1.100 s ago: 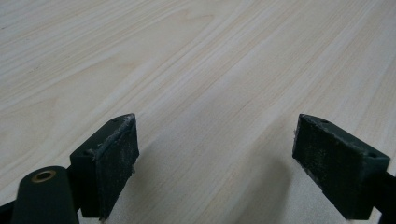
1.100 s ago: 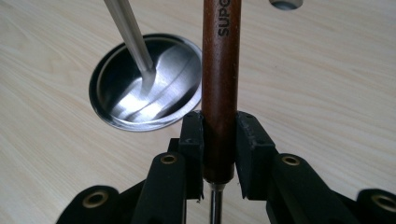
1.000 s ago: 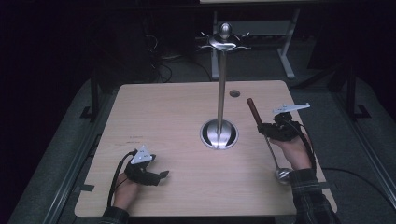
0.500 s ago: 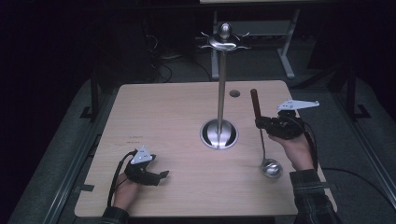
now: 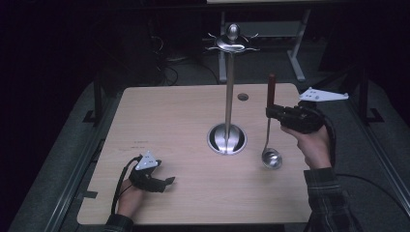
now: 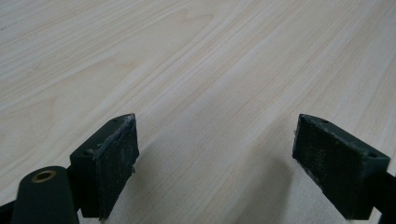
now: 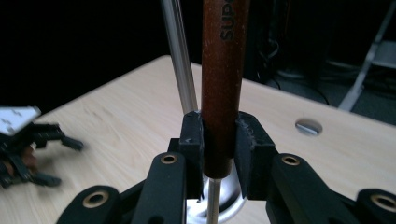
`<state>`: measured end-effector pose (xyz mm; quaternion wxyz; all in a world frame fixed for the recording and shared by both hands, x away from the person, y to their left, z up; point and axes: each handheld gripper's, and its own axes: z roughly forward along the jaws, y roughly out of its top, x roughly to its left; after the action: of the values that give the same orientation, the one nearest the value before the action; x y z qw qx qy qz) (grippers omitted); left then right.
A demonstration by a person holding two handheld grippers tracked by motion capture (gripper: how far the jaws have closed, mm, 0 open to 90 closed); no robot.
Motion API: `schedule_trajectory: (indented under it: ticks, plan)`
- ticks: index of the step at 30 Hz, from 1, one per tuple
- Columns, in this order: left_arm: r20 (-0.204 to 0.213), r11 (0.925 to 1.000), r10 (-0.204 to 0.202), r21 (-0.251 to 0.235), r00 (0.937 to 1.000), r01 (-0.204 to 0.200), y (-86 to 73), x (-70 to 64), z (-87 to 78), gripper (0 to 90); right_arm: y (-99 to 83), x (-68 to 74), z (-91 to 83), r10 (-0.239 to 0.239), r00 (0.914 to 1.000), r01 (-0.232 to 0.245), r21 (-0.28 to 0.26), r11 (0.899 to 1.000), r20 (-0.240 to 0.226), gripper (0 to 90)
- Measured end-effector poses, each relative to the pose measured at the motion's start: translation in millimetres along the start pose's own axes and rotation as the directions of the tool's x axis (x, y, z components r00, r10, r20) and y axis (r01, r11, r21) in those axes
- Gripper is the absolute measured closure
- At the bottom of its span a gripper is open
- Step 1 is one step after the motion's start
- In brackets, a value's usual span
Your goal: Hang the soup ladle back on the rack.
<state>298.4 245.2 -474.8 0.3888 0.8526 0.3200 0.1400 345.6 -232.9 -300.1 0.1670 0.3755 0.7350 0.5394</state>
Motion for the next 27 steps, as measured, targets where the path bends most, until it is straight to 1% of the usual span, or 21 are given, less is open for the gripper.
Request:
schedule_trajectory:
  ticks: [3, 4, 6, 9, 11, 13, 16, 19, 21, 24, 27]
  plan:
    - [-0.001, 1.0, -0.001, -0.003, 1.0, 0.001, -0.1, -0.4, 0.0, 14.0, 11.1, 1.6, -3.3, -0.01, 0.9999, 0.01, -0.023, 1.0, -0.008, 74.0]
    - [-0.001, 1.0, 0.007, 0.002, 1.0, -0.007, -0.1, 0.0, -0.3, 14.0, 15.0, 2.1, -4.0, -0.015, 0.9998, 0.014, -0.028, 0.999, -0.013, 74.0]
    - [-0.001, 0.9999, 0.01, 0.005, 0.9999, -0.01, 0.1, 0.0, -0.4, 14.0, 21.9, 3.4, -4.9, -0.028, 0.9993, 0.027, -0.041, 0.999, -0.024, 74.0]
    - [0.0, 1.0, -0.002, 0.0, 1.0, 0.002, 0.0, -0.4, -0.2, 14.0, 31.6, 5.0, -5.5, -0.045, 0.9986, 0.043, -0.056, 0.997, -0.027, 74.0]
    - [0.0, 0.9999, 0.01, 0.005, 0.9999, -0.01, 0.1, 0.1, -0.5, 14.0, 39.6, 6.7, -7.0, -0.052, 0.9982, 0.05, -0.063, 0.997, -0.031, 74.0]
    - [0.0, 0.9999, 0.01, 0.004, 0.9999, -0.01, 0.1, 0.1, -0.5, 14.0, 46.1, 8.2, -8.3, -0.061, 0.9973, 0.058, -0.075, 0.995, -0.041, 74.0]
    - [0.001, 1.0, 0.0, 0.0, 1.0, 0.0, 0.0, -0.3, -0.3, 14.0, 54.1, 10.8, -8.6, -0.075, 0.9957, 0.071, -0.084, 0.994, -0.054, 74.0]
    - [0.001, 1.0, 0.002, -0.001, 1.0, -0.002, 0.0, -0.3, -0.3, 14.0, 59.8, 12.3, -6.6, -0.087, 0.9944, 0.082, -0.084, 0.993, -0.059, 74.0]
    - [0.002, 1.0, 0.008, 0.003, 1.0, -0.008, 0.0, 0.0, -0.6, 14.0, 62.7, 12.7, -4.8, -0.085, 0.9941, 0.079, -0.087, 0.993, -0.068, 74.0]
    - [0.002, 1.0, 0.002, -0.001, 1.0, -0.002, 0.0, -0.3, -0.3, 14.0, 65.9, 13.0, -2.6, -0.088, 0.9926, 0.079, -0.105, 0.991, -0.084, 74.0]
    - [0.002, 1.0, 0.003, -0.001, 1.0, -0.003, 0.0, -0.3, -0.4, 14.0, 69.0, 14.4, -0.5, -0.086, 0.9918, 0.077, -0.103, 0.992, -0.094, 74.0]
